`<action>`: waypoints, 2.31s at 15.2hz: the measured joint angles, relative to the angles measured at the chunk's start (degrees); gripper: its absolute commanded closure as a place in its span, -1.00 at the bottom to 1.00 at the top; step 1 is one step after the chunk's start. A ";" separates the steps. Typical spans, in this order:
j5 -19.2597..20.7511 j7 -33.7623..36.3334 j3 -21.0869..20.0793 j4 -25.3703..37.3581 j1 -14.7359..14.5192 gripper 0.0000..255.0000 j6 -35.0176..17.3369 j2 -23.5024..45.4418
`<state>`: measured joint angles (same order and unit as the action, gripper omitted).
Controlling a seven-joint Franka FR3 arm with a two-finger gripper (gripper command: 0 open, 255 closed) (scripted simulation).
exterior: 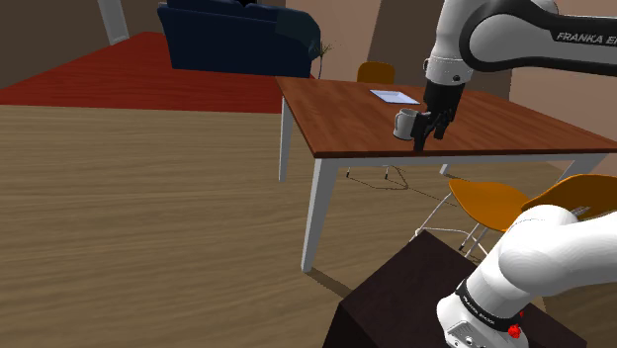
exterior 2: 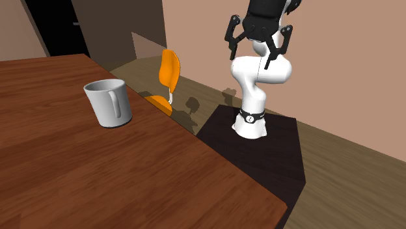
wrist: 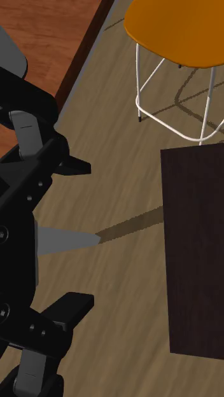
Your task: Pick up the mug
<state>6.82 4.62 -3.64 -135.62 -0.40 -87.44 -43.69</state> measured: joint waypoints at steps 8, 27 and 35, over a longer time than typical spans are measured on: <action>2.94 -8.15 8.14 3.84 2.37 -1.00 -5.05 6.50; -8.01 -37.08 30.25 35.25 6.39 -1.00 -10.73 41.24; -17.40 -45.94 33.22 48.11 11.12 -1.00 -9.18 55.37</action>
<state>-10.58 -41.32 29.58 -87.51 10.72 -96.61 11.68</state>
